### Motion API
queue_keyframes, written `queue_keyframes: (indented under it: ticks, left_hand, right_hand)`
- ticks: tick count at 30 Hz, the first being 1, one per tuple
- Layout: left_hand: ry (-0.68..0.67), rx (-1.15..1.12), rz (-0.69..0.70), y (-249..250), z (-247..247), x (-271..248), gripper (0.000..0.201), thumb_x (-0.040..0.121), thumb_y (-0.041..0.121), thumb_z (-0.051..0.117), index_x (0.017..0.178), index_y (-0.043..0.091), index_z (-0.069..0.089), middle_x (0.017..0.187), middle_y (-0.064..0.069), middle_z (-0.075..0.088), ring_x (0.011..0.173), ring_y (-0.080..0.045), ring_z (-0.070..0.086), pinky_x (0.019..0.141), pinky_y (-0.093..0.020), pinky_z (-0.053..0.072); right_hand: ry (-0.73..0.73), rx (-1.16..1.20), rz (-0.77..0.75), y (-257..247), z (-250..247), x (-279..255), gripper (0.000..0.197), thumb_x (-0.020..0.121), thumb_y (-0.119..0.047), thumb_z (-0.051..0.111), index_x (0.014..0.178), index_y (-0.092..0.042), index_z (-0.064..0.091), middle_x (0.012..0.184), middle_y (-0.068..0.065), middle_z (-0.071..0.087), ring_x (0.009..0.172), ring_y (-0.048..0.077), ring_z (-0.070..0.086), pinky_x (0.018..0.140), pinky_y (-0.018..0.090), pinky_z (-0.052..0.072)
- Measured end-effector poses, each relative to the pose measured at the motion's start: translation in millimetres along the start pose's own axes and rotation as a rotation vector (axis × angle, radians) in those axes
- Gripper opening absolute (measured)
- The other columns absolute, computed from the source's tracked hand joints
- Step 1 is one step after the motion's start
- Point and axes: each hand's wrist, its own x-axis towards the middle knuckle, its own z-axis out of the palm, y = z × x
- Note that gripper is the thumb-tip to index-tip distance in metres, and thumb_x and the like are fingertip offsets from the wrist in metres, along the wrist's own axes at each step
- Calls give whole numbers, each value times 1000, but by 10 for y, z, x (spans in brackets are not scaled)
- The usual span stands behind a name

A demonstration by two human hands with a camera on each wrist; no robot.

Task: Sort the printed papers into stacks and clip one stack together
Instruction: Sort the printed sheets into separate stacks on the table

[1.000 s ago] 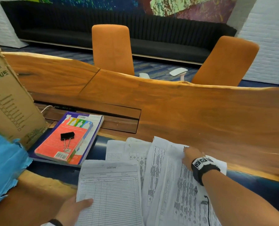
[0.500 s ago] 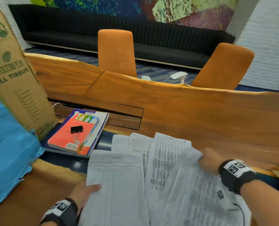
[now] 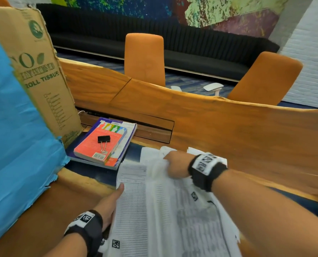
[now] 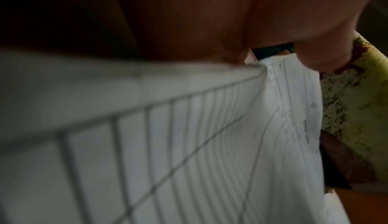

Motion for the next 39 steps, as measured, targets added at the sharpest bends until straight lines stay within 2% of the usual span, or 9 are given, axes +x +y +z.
queue_keyframes:
  ticks: [6,11,14,18,21,30,33,36,39]
  left_hand:
    - [16,73,-77,42,-119,-97,92,47,82,68,115,20,66,111,-7,73,108,-29,64,95,-47,48]
    - [44,47,-92,68,-117,-162,68,73,68,62,115,15,67,103,-8,76,106,-30,66,97,-48,48]
    - [87,37,-73,86,-20,-186,46,88,51,58,107,10,70,88,-9,78,98,-31,67,88,-44,50]
    - [46,54,-67,78,94,-206,39,89,45,60,108,14,71,99,-11,76,99,-33,70,96,-48,48]
    - [75,168,-24,59,163,-162,26,94,25,58,112,8,66,105,-15,74,100,-35,68,97,-50,49]
    - [266,254,-46,-8,16,92,12,87,-4,57,96,-7,63,93,-26,69,92,-42,65,88,-46,52]
    - [267,184,-120,-6,-141,166,20,77,-11,63,97,-14,66,93,-32,70,91,-47,66,91,-55,50]
    - [276,152,-188,36,-224,220,29,66,-14,69,95,-19,66,94,-34,69,93,-47,65,87,-48,51]
    - [292,165,-206,88,-189,272,15,78,-20,59,91,-19,64,71,-26,70,83,-43,62,72,-41,47]
  right_hand:
    - [156,57,-30,-501,473,712,31,87,-13,55,117,-17,56,117,7,58,112,30,57,95,39,48]
    - [338,319,343,-18,641,530,52,86,-19,55,136,-16,40,136,7,45,119,31,51,99,45,46]
    - [218,469,558,390,793,259,27,91,-19,53,115,-5,50,112,9,58,93,25,60,87,36,52]
    - [39,389,517,387,1103,59,29,92,-17,52,65,-20,41,69,-3,43,65,16,47,77,30,46]
    - [27,363,428,237,1198,7,31,91,-17,50,64,-22,36,69,-2,40,83,24,48,75,31,42]
    - [-217,202,204,413,1166,64,16,92,-22,50,80,-12,53,75,-3,50,68,15,53,64,24,45]
    - [-54,152,268,800,923,396,26,94,-19,50,115,-8,61,109,5,62,103,24,63,87,32,53]
    - [230,178,402,1297,617,786,52,90,-9,52,140,-13,38,141,9,44,123,32,53,100,44,49]
    - [264,82,414,1662,458,1035,81,91,-17,57,155,-17,9,163,7,15,146,34,24,116,48,30]
